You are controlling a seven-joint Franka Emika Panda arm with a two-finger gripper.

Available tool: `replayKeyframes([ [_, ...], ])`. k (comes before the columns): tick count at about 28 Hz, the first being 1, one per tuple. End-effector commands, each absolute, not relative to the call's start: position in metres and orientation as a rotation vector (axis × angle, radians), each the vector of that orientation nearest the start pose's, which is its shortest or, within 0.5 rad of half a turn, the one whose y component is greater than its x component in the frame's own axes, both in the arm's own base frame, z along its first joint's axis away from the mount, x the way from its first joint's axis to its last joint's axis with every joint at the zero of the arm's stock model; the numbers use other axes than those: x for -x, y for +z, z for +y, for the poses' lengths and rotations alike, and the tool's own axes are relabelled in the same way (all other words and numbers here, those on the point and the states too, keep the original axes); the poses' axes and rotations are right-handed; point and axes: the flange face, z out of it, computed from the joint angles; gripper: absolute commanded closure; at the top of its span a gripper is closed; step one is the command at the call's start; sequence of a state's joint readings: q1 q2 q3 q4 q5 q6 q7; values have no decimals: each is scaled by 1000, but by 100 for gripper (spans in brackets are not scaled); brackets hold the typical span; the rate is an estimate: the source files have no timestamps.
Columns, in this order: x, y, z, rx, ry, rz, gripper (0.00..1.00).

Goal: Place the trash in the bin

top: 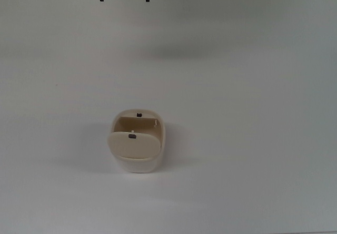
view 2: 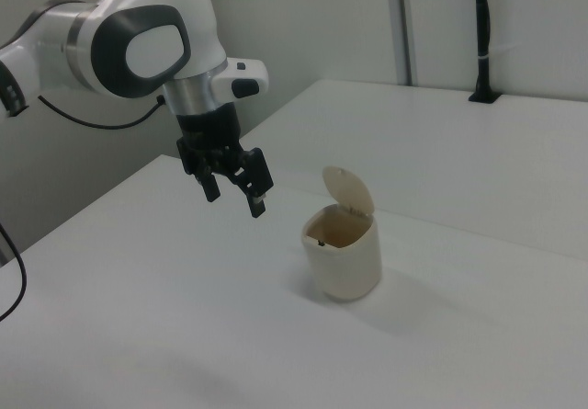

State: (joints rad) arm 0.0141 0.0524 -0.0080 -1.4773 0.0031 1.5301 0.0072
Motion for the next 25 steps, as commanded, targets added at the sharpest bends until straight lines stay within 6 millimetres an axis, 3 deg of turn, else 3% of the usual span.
replayKeyframes([
  [1,-558,636,7,3138,-91,-36,0],
  [7,-557,633,8,3141,-96,-46,0],
  [17,-558,637,-6,3155,-116,-27,0],
  [25,-550,643,-2,3157,-125,-78,0],
])
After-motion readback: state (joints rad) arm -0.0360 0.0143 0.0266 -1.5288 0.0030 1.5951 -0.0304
